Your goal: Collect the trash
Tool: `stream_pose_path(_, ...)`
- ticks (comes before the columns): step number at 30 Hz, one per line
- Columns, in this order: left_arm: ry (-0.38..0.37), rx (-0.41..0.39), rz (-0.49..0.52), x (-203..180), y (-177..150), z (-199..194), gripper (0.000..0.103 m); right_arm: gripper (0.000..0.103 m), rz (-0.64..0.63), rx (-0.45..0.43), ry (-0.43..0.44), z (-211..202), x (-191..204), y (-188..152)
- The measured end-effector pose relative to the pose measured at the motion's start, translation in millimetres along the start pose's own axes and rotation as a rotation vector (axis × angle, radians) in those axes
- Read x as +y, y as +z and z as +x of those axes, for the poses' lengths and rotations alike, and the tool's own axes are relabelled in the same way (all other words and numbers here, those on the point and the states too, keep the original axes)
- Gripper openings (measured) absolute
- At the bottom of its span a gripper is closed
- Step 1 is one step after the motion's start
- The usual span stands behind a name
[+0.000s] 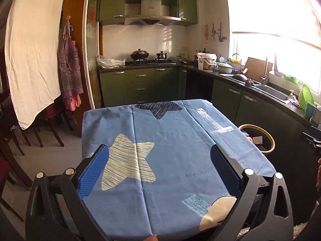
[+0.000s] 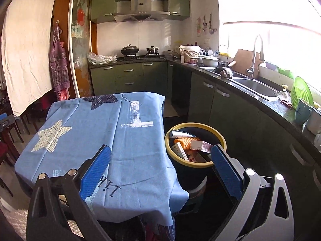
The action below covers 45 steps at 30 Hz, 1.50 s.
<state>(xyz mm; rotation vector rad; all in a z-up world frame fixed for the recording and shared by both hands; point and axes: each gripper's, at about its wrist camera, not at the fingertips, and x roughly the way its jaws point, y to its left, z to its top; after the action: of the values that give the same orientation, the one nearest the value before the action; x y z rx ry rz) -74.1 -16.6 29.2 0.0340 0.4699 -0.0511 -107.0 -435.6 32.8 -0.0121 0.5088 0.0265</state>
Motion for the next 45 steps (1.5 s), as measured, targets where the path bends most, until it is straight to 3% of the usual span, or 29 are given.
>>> stream_pose_path(45,-0.03,-0.007,0.051,-16,-1,-11,0.096,0.098,0.018,-0.027,-0.011,-7,-11,-1)
